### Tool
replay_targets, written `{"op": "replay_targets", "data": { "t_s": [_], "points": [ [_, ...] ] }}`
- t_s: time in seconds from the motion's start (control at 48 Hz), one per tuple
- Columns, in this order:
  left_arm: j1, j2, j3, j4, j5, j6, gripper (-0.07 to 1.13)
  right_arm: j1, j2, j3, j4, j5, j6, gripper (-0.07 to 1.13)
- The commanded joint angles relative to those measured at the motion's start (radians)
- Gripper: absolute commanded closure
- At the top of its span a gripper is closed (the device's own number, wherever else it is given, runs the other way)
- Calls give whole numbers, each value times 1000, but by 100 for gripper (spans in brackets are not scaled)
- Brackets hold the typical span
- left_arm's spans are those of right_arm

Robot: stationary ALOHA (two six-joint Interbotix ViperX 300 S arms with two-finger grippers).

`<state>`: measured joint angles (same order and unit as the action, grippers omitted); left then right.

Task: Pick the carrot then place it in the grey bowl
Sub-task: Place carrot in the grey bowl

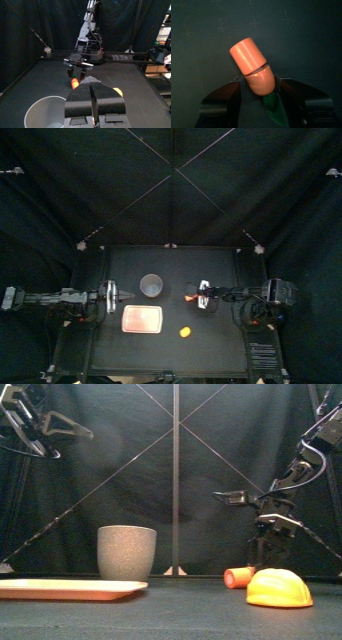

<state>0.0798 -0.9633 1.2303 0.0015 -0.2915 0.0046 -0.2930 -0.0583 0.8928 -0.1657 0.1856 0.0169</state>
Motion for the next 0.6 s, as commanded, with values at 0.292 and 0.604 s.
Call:
{"op": "replay_targets", "data": {
  "t_s": [0.292, 0.604],
  "points": [
    [-2, 2, -12, 2, -5, 2, 109, 6, -35, -75, 9, 0, -6, 72],
    [-2, 2, -5, 2, -5, 2, 109, 29, -133, -236, -43, 48, -15, 72]
  ]
}}
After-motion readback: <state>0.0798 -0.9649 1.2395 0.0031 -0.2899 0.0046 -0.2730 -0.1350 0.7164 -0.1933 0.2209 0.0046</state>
